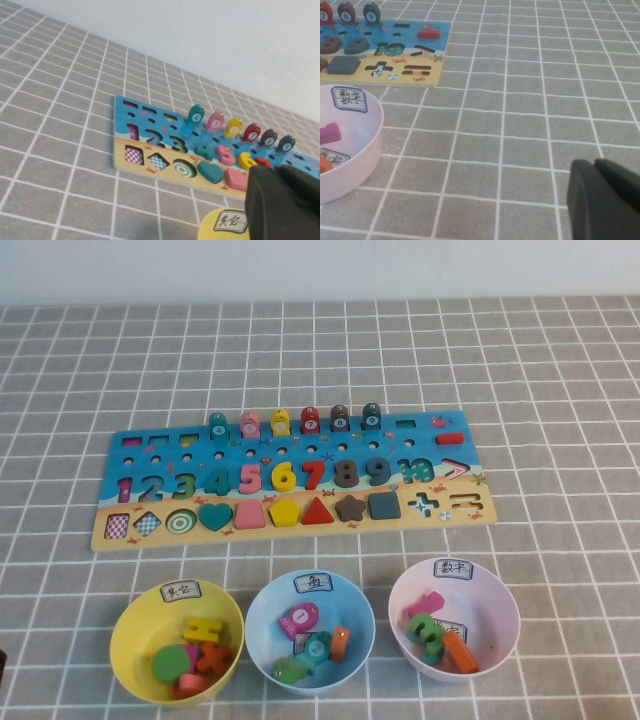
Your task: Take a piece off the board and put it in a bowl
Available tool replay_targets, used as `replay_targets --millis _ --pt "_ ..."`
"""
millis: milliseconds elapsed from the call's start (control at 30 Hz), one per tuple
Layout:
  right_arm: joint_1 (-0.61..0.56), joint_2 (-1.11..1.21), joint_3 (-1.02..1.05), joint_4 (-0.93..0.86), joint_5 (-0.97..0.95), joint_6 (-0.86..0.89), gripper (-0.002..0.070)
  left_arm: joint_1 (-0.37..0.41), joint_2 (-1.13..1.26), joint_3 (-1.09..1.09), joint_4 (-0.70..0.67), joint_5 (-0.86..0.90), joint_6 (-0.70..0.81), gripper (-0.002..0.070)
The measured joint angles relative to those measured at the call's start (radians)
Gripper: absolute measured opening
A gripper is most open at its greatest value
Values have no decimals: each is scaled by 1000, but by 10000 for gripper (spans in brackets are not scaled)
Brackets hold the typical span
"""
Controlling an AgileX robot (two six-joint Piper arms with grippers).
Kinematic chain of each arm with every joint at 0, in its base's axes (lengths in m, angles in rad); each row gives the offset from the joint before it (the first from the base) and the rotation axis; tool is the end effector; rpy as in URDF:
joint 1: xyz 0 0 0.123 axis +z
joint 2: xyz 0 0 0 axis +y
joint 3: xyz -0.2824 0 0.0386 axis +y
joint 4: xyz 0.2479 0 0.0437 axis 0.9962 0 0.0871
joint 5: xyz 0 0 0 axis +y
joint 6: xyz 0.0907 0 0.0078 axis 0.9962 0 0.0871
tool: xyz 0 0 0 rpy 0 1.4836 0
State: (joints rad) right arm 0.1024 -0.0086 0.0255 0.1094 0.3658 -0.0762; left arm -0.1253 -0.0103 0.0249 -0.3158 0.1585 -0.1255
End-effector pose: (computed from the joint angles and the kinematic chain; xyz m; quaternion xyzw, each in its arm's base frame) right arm 0.0523 0.0090 0.1722 -0.0423 0.8017 0.0539 0.5938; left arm 0.0554 -0.0115 0.1915 -0.0977 0.7276 -0.2058 0.6470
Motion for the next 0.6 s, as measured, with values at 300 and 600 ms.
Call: replay_targets --millis 300,600 --pt "0 0 0 0 0 0 -17 0 0 0 -41 -42 -16 -1" --pt "0 0 0 0 0 0 -17 0 89 -91 -41 49 -62 -1"
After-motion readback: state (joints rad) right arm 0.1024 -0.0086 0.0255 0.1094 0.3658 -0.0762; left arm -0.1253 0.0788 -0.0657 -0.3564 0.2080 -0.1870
